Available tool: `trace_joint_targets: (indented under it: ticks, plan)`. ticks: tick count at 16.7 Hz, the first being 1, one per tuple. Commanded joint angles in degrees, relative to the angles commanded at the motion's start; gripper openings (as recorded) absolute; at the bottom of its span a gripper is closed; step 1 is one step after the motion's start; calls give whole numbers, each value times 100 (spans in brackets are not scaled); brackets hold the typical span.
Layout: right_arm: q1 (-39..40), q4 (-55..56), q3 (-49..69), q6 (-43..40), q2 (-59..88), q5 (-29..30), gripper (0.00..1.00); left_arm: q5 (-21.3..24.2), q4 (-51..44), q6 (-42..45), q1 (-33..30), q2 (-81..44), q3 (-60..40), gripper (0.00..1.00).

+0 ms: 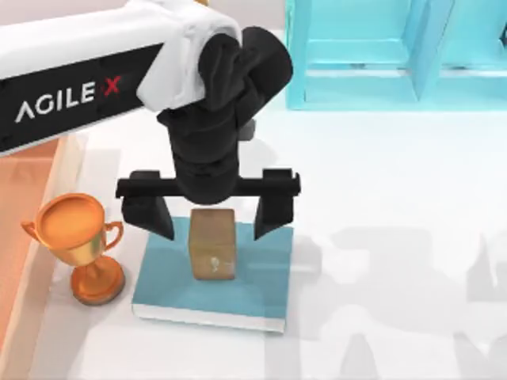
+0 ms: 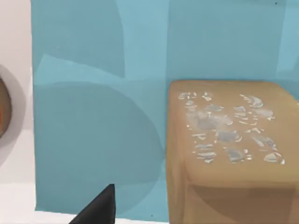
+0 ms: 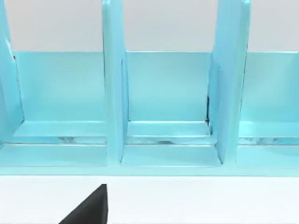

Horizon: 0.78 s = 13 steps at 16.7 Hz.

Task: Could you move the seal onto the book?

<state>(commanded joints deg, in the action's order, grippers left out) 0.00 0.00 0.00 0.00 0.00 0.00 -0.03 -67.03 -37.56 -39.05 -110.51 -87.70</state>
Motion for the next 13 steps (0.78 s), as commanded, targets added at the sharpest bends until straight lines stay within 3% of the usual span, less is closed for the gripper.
trace_joint_targets:
  ticks: [13]
  plan:
    - [0, 0, 0, 0, 0, 0, 100, -1, -653, -7, -1, 65, -587, 100]
